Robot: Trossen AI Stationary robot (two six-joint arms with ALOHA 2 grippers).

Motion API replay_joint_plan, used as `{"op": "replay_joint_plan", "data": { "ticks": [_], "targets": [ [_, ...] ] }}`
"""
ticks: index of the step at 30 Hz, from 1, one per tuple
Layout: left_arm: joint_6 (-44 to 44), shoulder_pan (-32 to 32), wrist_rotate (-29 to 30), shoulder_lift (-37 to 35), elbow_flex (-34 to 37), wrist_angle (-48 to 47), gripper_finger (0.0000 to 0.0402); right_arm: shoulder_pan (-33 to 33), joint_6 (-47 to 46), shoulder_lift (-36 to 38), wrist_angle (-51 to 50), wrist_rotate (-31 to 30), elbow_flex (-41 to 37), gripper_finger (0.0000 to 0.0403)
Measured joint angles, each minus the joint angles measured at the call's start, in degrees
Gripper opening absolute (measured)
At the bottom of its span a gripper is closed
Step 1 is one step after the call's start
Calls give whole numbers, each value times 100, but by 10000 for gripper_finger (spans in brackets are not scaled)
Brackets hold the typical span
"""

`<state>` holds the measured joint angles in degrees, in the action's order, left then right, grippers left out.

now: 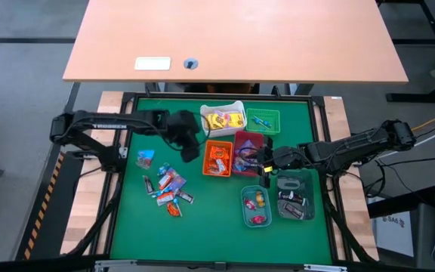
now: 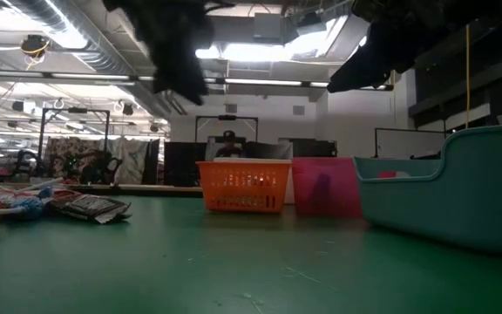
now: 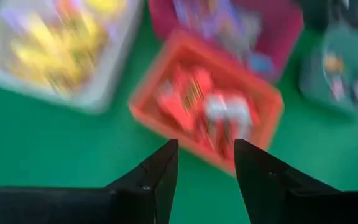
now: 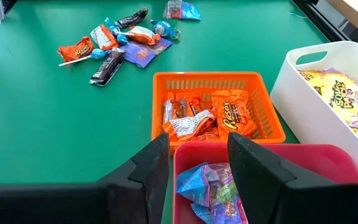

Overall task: Sort candy
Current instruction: Put the blue lollipop into the green basket

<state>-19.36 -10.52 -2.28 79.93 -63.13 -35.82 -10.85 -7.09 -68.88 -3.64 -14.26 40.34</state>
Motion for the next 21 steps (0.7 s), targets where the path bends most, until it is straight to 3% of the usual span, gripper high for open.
{"op": "replay_joint_plan", "data": {
  "ticks": [5, 9, 21],
  "targets": [
    [-310, 425, -688, -16, 0, -1180, 144, 0, -1, 0, 4, 0, 0, 163],
    [-543, 943, -629, -16, 7, -1848, 144, 0, 0, 0, 4, 0, 0, 163],
    [-1748, 2263, -265, -14, 1056, -1661, 144, 0, -1, 0, 9, 0, 0, 163]
  ]
}}
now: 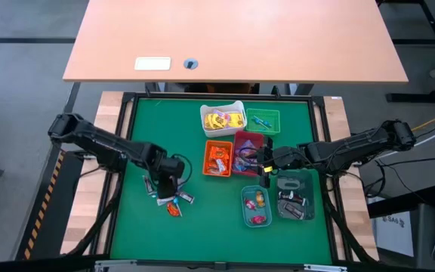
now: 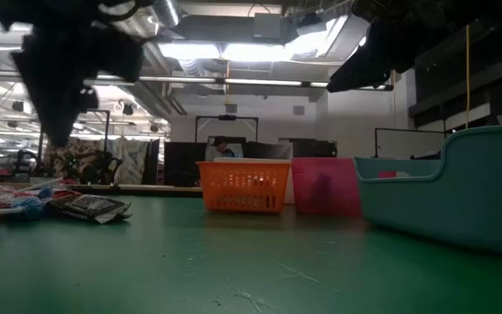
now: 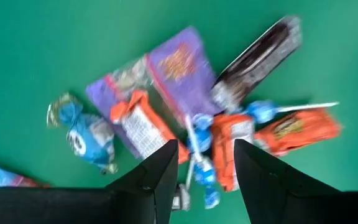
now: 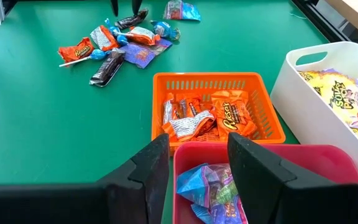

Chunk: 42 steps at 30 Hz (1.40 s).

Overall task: Sort candy
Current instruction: Put the blue lollipop into the green basket

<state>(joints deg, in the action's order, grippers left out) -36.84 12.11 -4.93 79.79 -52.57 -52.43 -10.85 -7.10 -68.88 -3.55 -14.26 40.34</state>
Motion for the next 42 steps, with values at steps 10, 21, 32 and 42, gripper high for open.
{"op": "replay_joint_plan", "data": {
  "ticks": [10, 21, 32, 42],
  "targets": [
    [-55, 338, 300, 2, 807, 801, 144, 1, -1, 0, 3, 2, 0, 163],
    [-55, 336, 619, 2, 1138, 1471, 140, 0, -1, 0, 4, 1, 0, 163],
    [-64, 336, 678, 0, 1138, 1469, 16, 2, -1, 0, 4, 0, 0, 163],
    [-223, 106, 370, 2, 1030, 1596, 1, 0, -1, 0, 4, 2, 0, 163]
  ]
}}
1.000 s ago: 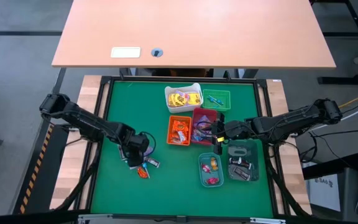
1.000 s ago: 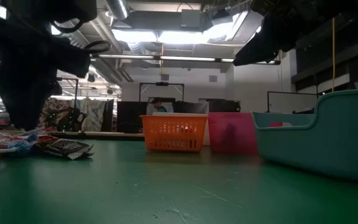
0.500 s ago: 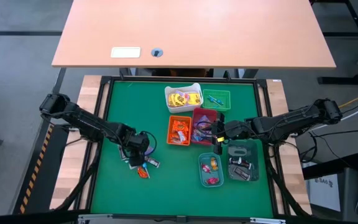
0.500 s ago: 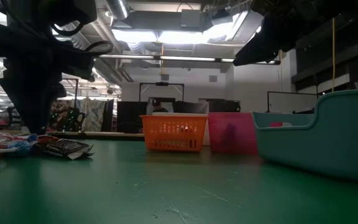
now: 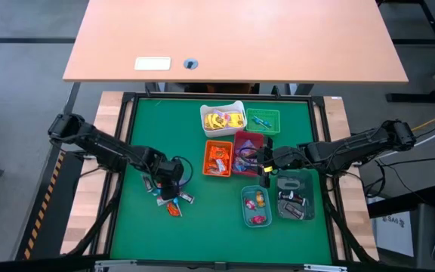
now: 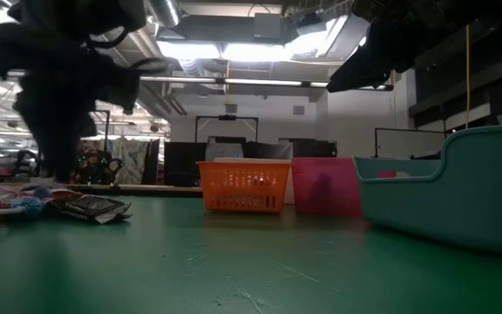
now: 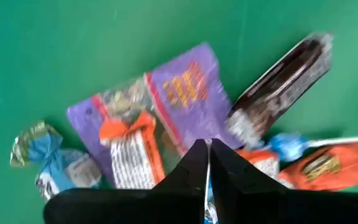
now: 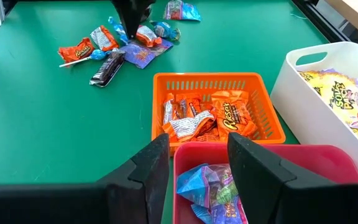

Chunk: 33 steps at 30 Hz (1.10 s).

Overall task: Sort candy
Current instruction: Put the blue lollipop into the green basket

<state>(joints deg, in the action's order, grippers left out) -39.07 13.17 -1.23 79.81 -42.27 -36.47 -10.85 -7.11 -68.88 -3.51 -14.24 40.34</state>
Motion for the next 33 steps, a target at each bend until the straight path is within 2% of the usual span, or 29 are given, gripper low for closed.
{"op": "replay_joint_plan", "data": {
  "ticks": [8, 13, 19, 26, 33],
  "targets": [
    [62, -351, 35, -2, -683, 23, 0, 0, -9, 0, 76, -2, 0, 163],
    [205, -585, 429, 0, -1139, 321, 0, 1, -64, 0, 107, -2, 0, 163],
    [813, -802, 990, -4, -1338, 1810, 0, 2, -669, 0, 796, -39, -2, 163],
    [1555, -948, 1148, -4, -1341, 3563, 0, 0, -809, 0, 1855, -15, -2, 163],
    [2633, -952, 1167, -4, -1341, 4832, 0, 2, -809, -41, 2692, -74, -1, 163]
  ]
}}
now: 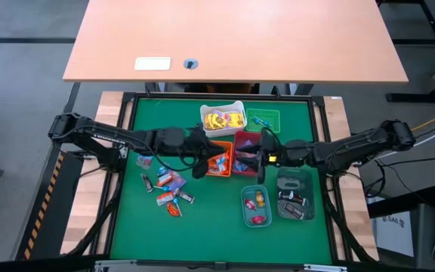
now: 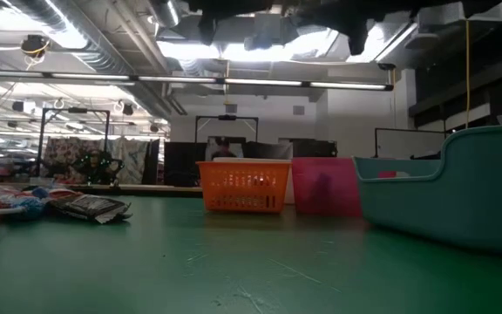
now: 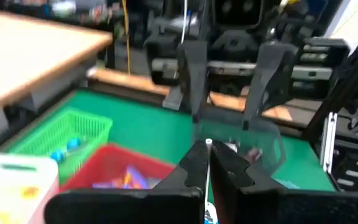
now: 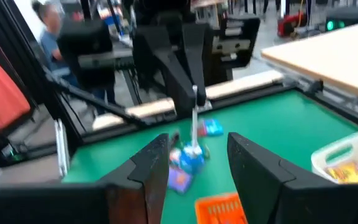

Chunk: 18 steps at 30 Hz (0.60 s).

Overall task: Sort candy
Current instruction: Put the blue lollipop into the green basket

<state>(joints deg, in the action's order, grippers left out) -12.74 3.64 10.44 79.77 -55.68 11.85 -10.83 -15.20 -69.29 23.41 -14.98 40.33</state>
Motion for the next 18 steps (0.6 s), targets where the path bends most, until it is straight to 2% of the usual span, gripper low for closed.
{"op": "replay_joint_plan", "data": {
  "ticks": [5, 12, 18],
  "targets": [
    [384, 15, 0, 0, 0, 455, 0, -2, 0, -271, 672, 2, 1, 163],
    [434, 24, -2, 0, 0, 506, 0, 5, 3, -773, 1416, -14, 1, 163],
    [434, 50, -38, 2, 0, 521, 0, 74, 57, -1122, 1665, -86, 139, 163]
  ]
}}
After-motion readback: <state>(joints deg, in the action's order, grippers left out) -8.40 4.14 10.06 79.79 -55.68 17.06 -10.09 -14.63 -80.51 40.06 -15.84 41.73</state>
